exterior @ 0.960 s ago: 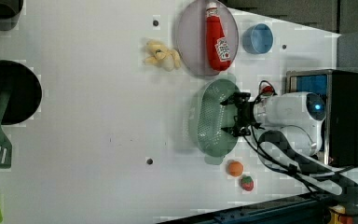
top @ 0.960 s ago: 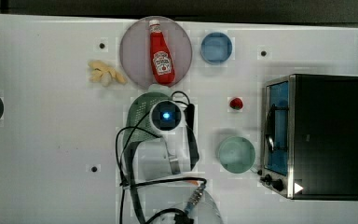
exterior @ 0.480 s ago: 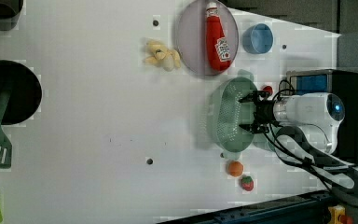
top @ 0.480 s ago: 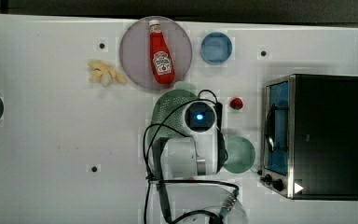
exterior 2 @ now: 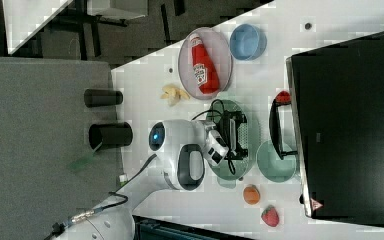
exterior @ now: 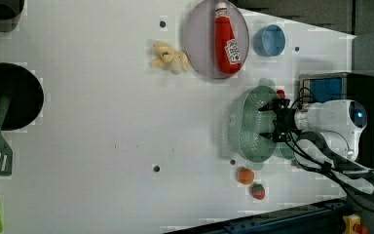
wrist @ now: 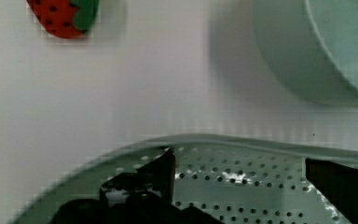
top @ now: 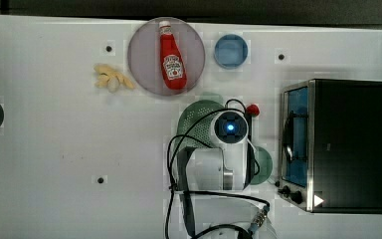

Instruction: Drag strainer left to right.

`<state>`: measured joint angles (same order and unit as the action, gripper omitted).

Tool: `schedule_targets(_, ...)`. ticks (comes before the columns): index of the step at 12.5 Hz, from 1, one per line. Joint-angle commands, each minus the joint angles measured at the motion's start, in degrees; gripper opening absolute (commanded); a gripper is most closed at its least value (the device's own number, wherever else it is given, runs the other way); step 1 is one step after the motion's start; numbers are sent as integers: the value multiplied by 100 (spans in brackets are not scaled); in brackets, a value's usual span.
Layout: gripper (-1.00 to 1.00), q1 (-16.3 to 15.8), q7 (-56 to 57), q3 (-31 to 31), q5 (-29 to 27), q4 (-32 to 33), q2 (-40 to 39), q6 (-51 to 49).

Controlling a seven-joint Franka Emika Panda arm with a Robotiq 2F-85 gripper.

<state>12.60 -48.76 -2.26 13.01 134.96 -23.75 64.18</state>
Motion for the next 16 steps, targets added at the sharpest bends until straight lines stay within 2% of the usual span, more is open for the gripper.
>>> schedule_targets(1,100,82,503,-68,21,-62,268,111)
schedule_targets(4,100,83,1683,-377,21,-81,1028,-214)
schedule_targets(6,100,82,2460,-515,12,-278,1668,-924)
schedule_targets(10,100,71,2977,-749,-166,-1417,2604,-3438)
schedule_targets(13,100,70,3564,-775,-968,-2385,2931,-5208)
schedule_targets(14,100,75,3832,-743,-1168,-2628,3021,-5535)
schedule_targets(16,100,73,4314,-735,-1170,-3014,3175,-5761)
